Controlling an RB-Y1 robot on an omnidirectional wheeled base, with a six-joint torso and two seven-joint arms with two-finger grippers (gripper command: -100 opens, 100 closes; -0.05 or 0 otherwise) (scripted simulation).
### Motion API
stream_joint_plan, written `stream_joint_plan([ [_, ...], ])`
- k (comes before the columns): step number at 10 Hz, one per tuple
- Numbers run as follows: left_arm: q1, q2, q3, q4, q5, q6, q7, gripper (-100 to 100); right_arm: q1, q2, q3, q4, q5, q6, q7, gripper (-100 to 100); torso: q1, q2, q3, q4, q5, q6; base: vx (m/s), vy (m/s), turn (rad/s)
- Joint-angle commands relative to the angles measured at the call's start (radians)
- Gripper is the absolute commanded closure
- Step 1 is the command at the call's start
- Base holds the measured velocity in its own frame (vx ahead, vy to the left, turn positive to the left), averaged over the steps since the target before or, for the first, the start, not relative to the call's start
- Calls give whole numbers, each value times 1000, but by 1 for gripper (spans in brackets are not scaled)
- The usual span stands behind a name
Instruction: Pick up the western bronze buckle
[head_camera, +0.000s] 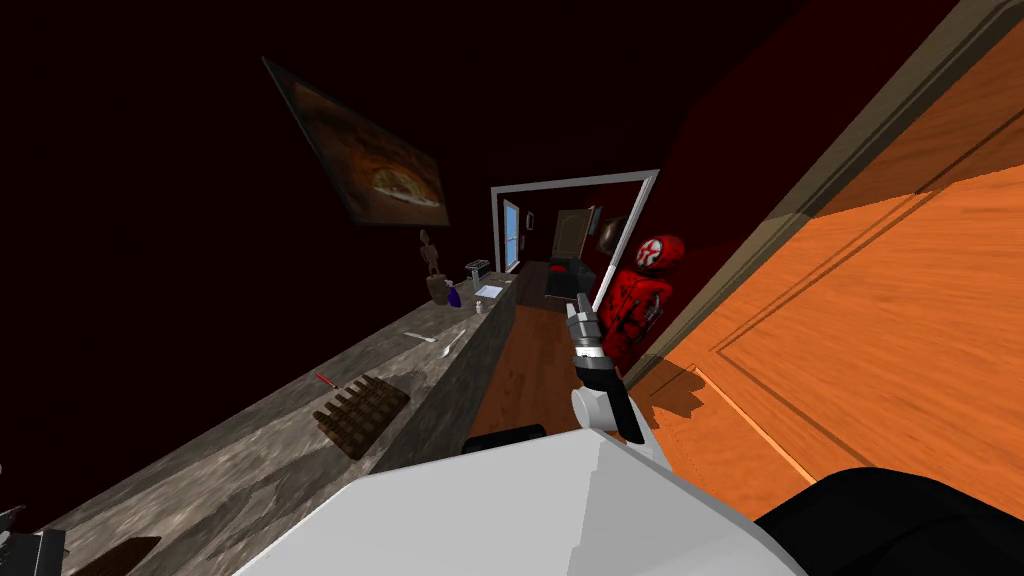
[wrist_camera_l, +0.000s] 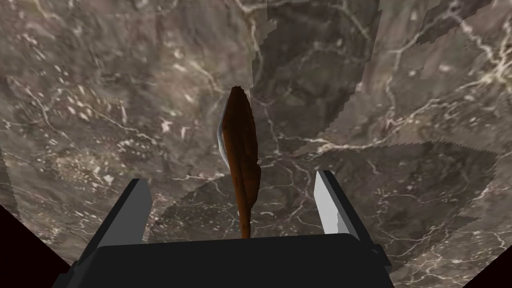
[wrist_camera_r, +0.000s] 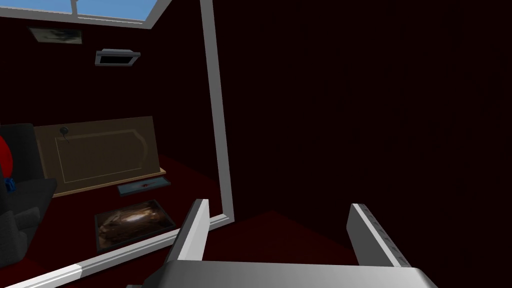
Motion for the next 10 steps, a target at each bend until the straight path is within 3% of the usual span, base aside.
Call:
stream_joint_plan([
  [1, -23, -5, -14, 44, 1, 23, -3, -100, 0, 0, 0, 0, 0, 0, 0, 0, 0, 0, 0, 0, 0, 0, 0, 20, -82],
  [6, -27, -11, -32, 136, 26, 119, 41, -100, 0, 0, 0, 0, 0, 0, 0, 0, 0, 0, 0, 0, 0, 0, 4, 23, -103],
  [7, -47, -14, -40, 147, 17, 107, 24, -100, 0, 0, 0, 0, 0, 0, 0, 0, 1, 0, 0, 0, 0, -1, 2, 15, -13],
  [8, -47, -14, -41, 148, 17, 110, 26, 0, 0, 0, 0, 0, 0, 0, 0, 0, 0, 0, 0, 0, 0, -1, 0, 0, 0],
  [9, -41, -15, -58, 127, 28, 98, 59, -100, 0, 0, 0, 0, 0, 0, 0, 0, -1, 0, 0, 0, 0, -1, -47, 23, -89],
  [10, -38, -16, -67, 116, 34, 92, 75, -100, 0, 0, 0, 0, 0, 0, 0, 0, 0, 2, 1, 0, 0, 0, -74, 36, -100],
])
